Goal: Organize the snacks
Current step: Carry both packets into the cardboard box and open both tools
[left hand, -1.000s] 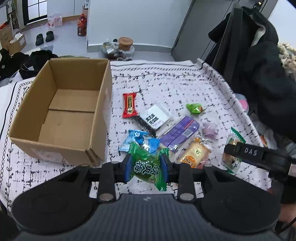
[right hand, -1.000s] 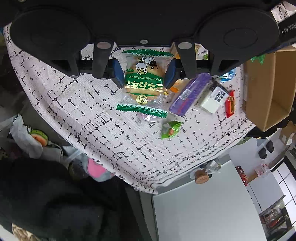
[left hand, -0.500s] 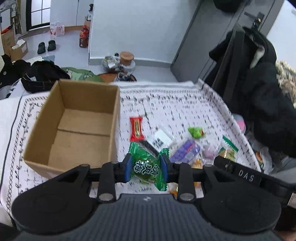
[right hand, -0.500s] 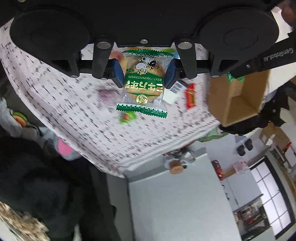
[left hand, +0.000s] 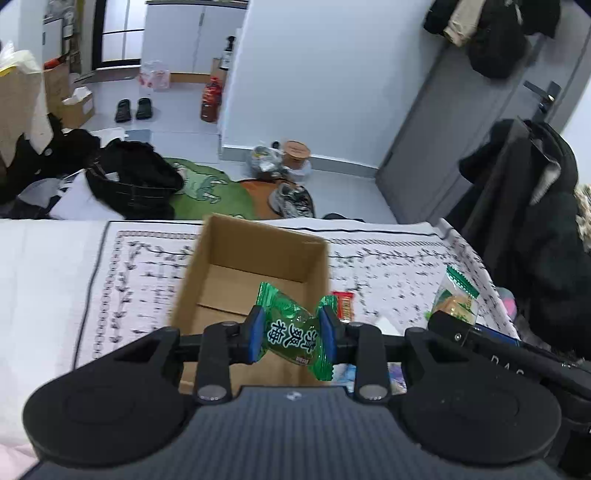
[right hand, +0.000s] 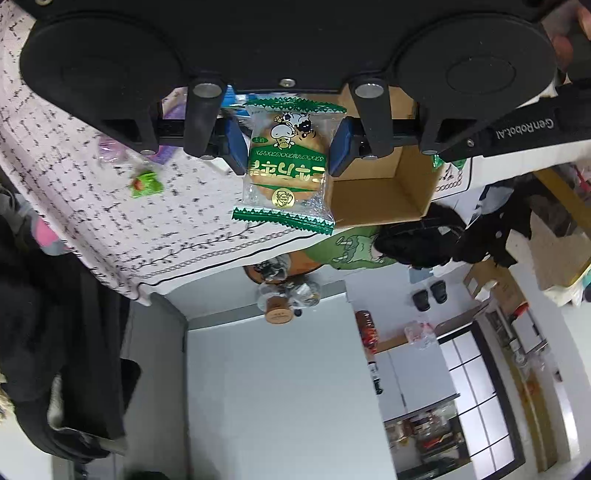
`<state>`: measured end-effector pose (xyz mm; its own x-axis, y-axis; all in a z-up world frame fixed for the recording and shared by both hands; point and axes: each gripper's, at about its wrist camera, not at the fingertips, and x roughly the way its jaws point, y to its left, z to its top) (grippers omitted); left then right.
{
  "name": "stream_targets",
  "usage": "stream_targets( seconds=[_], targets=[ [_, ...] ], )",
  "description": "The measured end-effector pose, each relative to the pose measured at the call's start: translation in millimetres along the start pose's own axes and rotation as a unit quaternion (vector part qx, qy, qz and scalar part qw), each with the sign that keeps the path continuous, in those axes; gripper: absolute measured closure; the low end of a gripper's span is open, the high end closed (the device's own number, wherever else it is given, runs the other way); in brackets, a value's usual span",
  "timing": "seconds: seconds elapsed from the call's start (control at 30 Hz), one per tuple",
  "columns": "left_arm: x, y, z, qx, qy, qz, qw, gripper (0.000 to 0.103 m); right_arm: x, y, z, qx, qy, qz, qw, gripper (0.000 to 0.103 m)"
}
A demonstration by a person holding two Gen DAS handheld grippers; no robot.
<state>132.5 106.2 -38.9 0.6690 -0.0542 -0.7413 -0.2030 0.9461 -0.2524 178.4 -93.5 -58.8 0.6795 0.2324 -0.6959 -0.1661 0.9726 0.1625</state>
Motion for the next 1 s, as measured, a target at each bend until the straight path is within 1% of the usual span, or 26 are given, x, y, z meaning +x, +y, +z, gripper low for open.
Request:
stream_targets(
  seconds=[0.17,0.3,0.37,0.47,0.57,0.6,0.7,0.77,0.8,0.9,0.97,1.0],
  targets=[
    [-1.7,27.5,2.8,-0.015,0.002,0.009,0.9998,0.072,7.3,21.3,-3.4,-0.009,0.008,0.012,1.0,0.056],
    [0.2,39.6,4.9,-0.016,0.008,0.01,0.9998,0.072,12.2,34.4,-4.9,-0.009,0.014,0.02,1.0,0.056],
    [2.2,41.7,6.5,-0.014,0.012,0.007,0.9998,0.071,14.3,37.2,-3.3,0.002,0.011,0.03,0.999,0.056],
    [5.5,41.1,11.5,-0.001,0.025,-0.013,0.9996,0.07,18.1,40.1,-2.5,0.026,0.009,0.041,0.999,0.056],
    [2.4,39.6,17.5,0.022,0.021,-0.002,0.9995,0.068,23.6,42.6,-6.0,0.042,0.017,0.052,0.998,0.056],
    [1.1,40.0,18.6,0.027,0.02,-0.004,0.9994,0.067,24.9,43.4,-6.8,0.045,0.019,0.054,0.997,0.056],
    [-1.1,41.2,19.9,0.032,0.022,-0.005,0.9992,0.062,28.8,43.1,-8.2,0.052,0.028,0.078,0.995,0.055],
    [-1.0,43.2,21.4,0.029,0.022,0.005,0.9993,0.058,30.0,42.2,-8.1,0.058,0.034,0.096,0.993,0.053],
    [-1.3,44.9,21.5,0.027,0.023,0.009,0.9993,0.056,29.8,41.0,-7.6,0.06,0.036,0.1,0.993,0.048],
    [-2.8,48.5,21.3,0.023,0.029,0.015,0.9992,0.044,25.3,34.6,-7.4,0.058,0.034,0.096,0.993,0.043],
    [-2.8,50.3,20.8,0.021,0.038,0.016,0.9989,0.034,22.0,27.6,-8.8,0.065,0.034,0.093,0.993,0.042],
    [-2.6,50.4,19.6,0.02,0.042,0.019,0.9987,0.033,19.7,24.0,-10.6,0.067,0.035,0.09,0.993,0.042]
  ],
)
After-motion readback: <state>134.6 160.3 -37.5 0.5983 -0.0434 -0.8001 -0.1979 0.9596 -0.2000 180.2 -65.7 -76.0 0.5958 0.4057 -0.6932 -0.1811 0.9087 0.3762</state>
